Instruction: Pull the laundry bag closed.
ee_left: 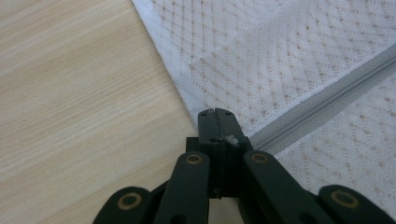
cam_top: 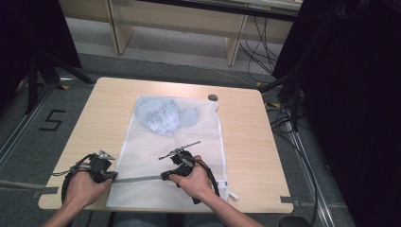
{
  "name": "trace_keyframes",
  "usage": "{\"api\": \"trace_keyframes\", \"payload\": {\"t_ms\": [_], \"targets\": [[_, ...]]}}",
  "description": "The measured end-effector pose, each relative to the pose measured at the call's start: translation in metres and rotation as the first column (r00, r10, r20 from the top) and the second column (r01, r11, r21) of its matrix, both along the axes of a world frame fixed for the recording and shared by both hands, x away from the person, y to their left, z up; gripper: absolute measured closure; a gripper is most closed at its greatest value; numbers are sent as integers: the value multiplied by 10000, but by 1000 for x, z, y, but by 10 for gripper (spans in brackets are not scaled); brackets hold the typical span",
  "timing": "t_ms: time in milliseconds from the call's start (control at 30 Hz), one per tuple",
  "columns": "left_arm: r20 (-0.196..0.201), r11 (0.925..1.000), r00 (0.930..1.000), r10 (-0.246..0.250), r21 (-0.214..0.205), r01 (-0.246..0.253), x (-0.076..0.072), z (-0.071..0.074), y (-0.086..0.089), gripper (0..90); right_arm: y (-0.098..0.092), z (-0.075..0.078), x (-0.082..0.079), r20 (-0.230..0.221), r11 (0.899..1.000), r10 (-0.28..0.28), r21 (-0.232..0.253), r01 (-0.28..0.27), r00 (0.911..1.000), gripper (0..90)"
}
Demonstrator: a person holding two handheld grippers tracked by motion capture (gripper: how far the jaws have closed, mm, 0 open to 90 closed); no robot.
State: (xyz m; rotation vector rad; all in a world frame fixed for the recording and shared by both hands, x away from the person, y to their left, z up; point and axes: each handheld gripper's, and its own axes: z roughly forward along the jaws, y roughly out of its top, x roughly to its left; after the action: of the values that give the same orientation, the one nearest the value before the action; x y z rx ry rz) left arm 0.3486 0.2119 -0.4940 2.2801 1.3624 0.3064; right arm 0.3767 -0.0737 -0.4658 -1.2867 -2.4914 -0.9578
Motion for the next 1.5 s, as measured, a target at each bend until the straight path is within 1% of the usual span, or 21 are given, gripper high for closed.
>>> {"api": "trace_keyframes", "payload": {"t_ms": [67, 133, 167, 333, 367, 567, 600, 667, 733, 800, 867, 900, 933, 1033, 1100, 1133, 1167, 1233, 1267, 1367, 1500], "targets": [[271, 9997, 9995, 132, -210, -126, 0, -3, -1, 900, -1, 0, 0, -78, 10000, -8, 31, 8, 10000, 869], [198, 9999, 9998, 35, -145, -32, 0, -2, -1, 900, -3, 0, 1, 52, 10000, 48, 47, -48, 10000, 869], [162, 9999, 9999, 52, -147, -50, 0, -2, -1, 900, -4, 0, 0, -42, 10000, -38, 51, 38, 10000, 869], [237, 9999, 9997, 64, -86, -62, -1, -2, -1, 900, -6, 0, 1, 55, 9999, -77, -74, 78, 10000, 869], [216, 9999, 9997, 69, -104, -67, -1, -2, -1, 900, -6, 0, 1, -107, 10000, -94, 13, 95, 9999, 869], [217, 9999, 9997, 74, -104, -72, -1, -2, -1, 900, -10, -2, 1, -13, 10000, -58, 34, 58, 10000, 870], [260, 9998, 9996, 143, -153, -139, -1, -2, -2, 900, -10, -1, 1, -194, 9998, -195, -40, 194, 9996, 869], [253, 9998, 9996, 121, -139, -118, -1, -2, -2, 900, -12, -2, 2, 84, 10000, -73, 5, 73, 9999, 869], [302, 9996, 9993, 217, -171, -212, -1, -3, -2, 900, -13, -2, 2, 1, 9999, -126, 40, 126, 9999, 869], [218, 10000, 9997, 57, -81, -55, -1, -2, -1, 900, -13, -2, 1, -24, 9999, -141, 26, 141, 9999, 869], [314, 9996, 9992, 228, -186, -222, -1, -3, -2, 900, -13, -2, 0, -109, 9999, -146, 18, 146, 9998, 869], [213, 9999, 9998, 54, -88, -52, -1, -2, -1, 900, -13, -2, 0, -109, 9999, -146, 18, 146, 9998, 869], [225, 9999, 9997, 74, -94, -72, -1, -2, -1, 900, -13, -2, 1, -77, 9997, -231, -114, 230, 9997, 869], [217, 9999, 9997, 78, -105, -76, -1, -2, -1, 900, -17, -2, 1, -6, 9999, -139, 67, 139, 9999, 869], [216, 9999, 9997, 76, -94, -74, -1, -2, -1, 900, -18, -2, 1, -51, 9997, -237, -17, 237, 9997, 869], [278, 9998, 9995, 169, -149, -165, -1, -2, -2, 900, -18, -2, 2, 85, 9997, -230, -49, 230, 9997, 869], [288, 9997, 9993, 221, -151, -217, -1, -2, -2, 900, -19, -2, 2, 31, 9998, -195, 22, 195, 9998, 869], [305, 9996, 9993, 222, -167, -217, -1, -3, -2, 900, -19, -1, 1, -135, 9994, -293, -179, 291, 9995, 869], [207, 10000, 9998, 53, -79, -52, -1, -2, -1, 900, -19, -2, 1, -8, 9998, -191, -29, 191, 9998, 869], [219, 9999, 9997, 63, -84, -61, -1, -2, -1, 900, -20, -2, 1, -83, 9994, -300, -149, 299, 9995, 869], [218, 9999, 9997, 75, -91, -74, -1, -2, -1, 900, -23, -1, 1, -165, 9995, -318, -87, 316, 9994, 869]]}}
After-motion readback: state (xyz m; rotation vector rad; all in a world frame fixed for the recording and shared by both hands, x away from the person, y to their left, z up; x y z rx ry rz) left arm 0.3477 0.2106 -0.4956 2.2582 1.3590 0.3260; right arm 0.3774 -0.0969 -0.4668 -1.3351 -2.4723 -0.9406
